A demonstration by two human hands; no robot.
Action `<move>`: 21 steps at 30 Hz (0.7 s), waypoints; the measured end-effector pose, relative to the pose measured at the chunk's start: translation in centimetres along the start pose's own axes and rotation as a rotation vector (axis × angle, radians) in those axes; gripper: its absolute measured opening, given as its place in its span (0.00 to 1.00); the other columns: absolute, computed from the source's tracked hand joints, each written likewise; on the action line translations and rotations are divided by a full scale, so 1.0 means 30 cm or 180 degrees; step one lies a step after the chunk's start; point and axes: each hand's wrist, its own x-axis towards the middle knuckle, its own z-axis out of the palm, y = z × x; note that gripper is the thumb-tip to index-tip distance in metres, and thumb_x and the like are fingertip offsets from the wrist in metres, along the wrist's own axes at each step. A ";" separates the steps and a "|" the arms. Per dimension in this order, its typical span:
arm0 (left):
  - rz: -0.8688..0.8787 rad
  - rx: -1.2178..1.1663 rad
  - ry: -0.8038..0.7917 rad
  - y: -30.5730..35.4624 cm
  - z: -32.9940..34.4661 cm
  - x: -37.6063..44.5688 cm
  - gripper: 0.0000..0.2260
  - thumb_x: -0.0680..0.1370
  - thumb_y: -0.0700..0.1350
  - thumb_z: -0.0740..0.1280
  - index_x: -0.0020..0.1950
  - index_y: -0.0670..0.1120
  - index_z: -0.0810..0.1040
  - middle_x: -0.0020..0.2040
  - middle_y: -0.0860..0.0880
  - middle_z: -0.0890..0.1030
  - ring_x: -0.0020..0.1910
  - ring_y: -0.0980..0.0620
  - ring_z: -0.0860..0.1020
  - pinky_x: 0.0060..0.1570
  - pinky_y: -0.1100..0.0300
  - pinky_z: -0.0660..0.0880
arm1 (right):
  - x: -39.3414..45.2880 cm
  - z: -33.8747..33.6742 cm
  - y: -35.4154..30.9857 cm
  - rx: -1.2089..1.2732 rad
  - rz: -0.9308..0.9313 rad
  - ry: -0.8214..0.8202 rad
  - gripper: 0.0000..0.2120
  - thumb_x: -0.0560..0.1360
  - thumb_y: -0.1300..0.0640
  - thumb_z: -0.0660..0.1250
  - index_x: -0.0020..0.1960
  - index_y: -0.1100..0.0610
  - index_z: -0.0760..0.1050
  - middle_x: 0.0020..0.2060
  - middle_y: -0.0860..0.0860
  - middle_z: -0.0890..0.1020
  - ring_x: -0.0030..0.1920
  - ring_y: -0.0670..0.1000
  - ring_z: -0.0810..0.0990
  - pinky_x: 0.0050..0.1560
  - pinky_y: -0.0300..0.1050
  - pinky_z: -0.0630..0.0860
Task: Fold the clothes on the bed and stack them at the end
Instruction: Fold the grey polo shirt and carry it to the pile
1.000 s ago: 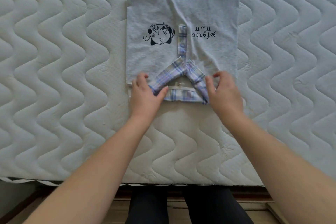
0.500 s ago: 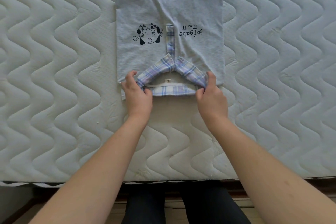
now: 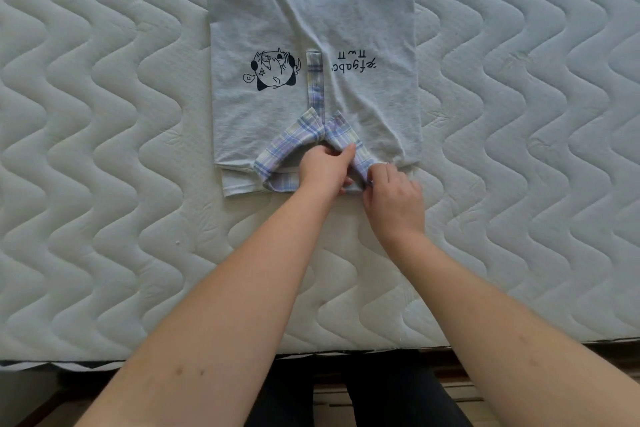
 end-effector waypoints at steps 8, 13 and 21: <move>-0.0387 -0.0951 -0.0629 -0.005 -0.052 -0.008 0.13 0.84 0.49 0.58 0.55 0.42 0.77 0.43 0.46 0.83 0.28 0.56 0.82 0.25 0.66 0.75 | -0.033 -0.015 0.044 0.1750 0.0895 0.0327 0.13 0.80 0.46 0.63 0.48 0.56 0.75 0.40 0.51 0.81 0.42 0.56 0.80 0.40 0.50 0.72; -0.0355 -0.0715 -0.0873 -0.040 -0.071 -0.031 0.13 0.81 0.54 0.65 0.51 0.45 0.80 0.39 0.53 0.86 0.27 0.59 0.80 0.26 0.67 0.74 | 0.025 -0.031 0.006 0.3773 0.2499 -0.0885 0.17 0.81 0.42 0.58 0.44 0.52 0.77 0.42 0.53 0.84 0.33 0.48 0.83 0.28 0.39 0.72; 0.0218 -0.0568 -0.0505 0.005 -0.018 -0.039 0.09 0.82 0.45 0.65 0.44 0.42 0.77 0.38 0.44 0.82 0.23 0.58 0.77 0.26 0.65 0.75 | 0.075 -0.047 0.048 0.3394 0.2121 -0.0066 0.08 0.73 0.54 0.74 0.41 0.51 0.74 0.39 0.55 0.84 0.36 0.53 0.84 0.40 0.45 0.79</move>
